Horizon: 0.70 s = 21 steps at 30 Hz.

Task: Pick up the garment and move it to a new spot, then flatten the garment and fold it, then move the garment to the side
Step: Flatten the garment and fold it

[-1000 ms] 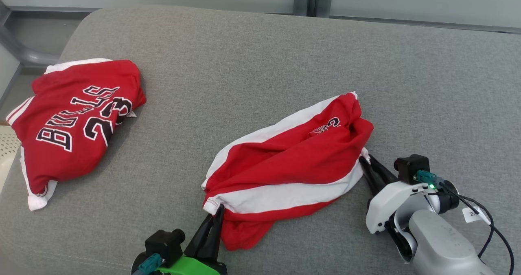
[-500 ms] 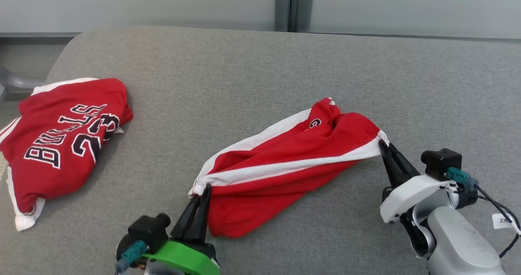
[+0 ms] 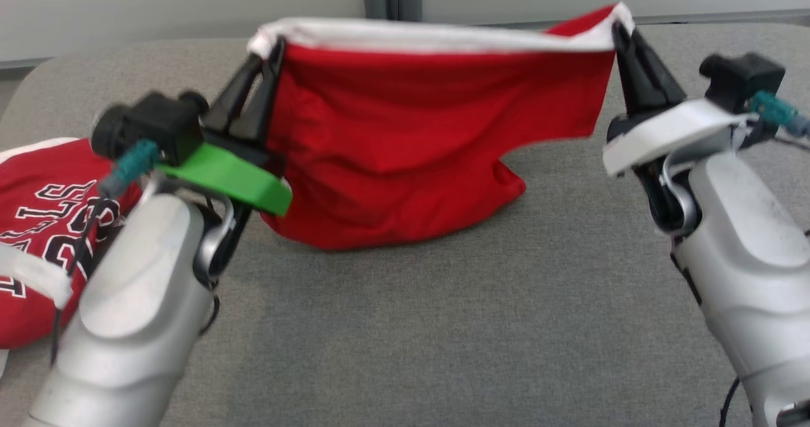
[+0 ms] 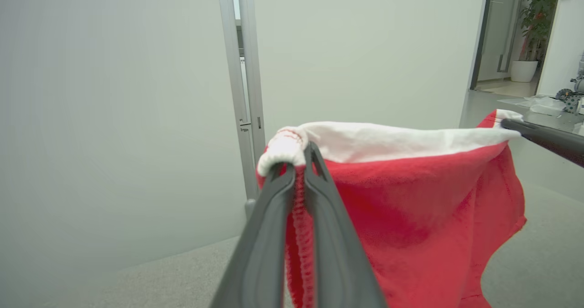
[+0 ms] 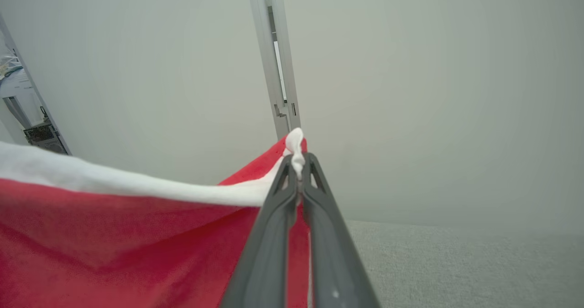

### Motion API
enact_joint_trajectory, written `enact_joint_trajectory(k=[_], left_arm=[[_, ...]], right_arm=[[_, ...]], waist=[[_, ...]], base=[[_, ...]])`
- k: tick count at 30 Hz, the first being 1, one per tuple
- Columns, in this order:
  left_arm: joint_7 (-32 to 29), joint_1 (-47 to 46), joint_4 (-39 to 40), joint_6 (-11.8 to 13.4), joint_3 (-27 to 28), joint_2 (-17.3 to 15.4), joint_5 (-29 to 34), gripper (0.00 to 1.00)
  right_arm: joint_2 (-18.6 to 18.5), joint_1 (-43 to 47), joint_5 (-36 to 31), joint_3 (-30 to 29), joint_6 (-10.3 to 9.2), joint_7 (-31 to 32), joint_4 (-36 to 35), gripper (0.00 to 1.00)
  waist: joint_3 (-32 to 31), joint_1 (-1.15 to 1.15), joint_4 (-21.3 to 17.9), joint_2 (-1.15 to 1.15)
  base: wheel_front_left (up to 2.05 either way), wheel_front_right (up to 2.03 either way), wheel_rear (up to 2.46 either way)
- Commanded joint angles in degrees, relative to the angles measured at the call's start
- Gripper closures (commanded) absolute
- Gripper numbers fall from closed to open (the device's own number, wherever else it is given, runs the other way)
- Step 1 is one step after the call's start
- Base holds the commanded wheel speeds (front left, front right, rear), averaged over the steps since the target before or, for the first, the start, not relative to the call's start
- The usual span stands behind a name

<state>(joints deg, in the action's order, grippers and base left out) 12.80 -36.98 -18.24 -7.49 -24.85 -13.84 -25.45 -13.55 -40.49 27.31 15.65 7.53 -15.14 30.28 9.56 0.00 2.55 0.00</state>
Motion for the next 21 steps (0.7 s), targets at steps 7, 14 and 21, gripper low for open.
enact_joint_trajectory(k=[7,14,21], left_arm=[[-2.7,-23.6,-5.7,0.1,-3.2,-2.8,-5.4,1.0],[-3.7,-43.6,-14.3,0.1,-7.6,-3.9,-10.4,1.0],[-1.5,-56.0,-22.3,0.1,-11.9,-3.9,-13.9,1.0]], right_arm=[[-1.4,-21.5,3.2,1.6,-0.08,1.3,7.6,1.0],[-3.1,-40.1,3.7,2.8,-0.09,2.3,16.1,1.0],[-2.5,-51.1,5.1,3.7,-0.09,1.4,22.7,1.0]], waist=[[9.6,0.0,-5.6,0.0],[14.4,0.0,-8.5,0.0],[17.8,0.0,-11.2,0.0]], base=[[0.0,0.0,0.0],[0.0,0.0,0.0],[0.0,0.0,0.0]])
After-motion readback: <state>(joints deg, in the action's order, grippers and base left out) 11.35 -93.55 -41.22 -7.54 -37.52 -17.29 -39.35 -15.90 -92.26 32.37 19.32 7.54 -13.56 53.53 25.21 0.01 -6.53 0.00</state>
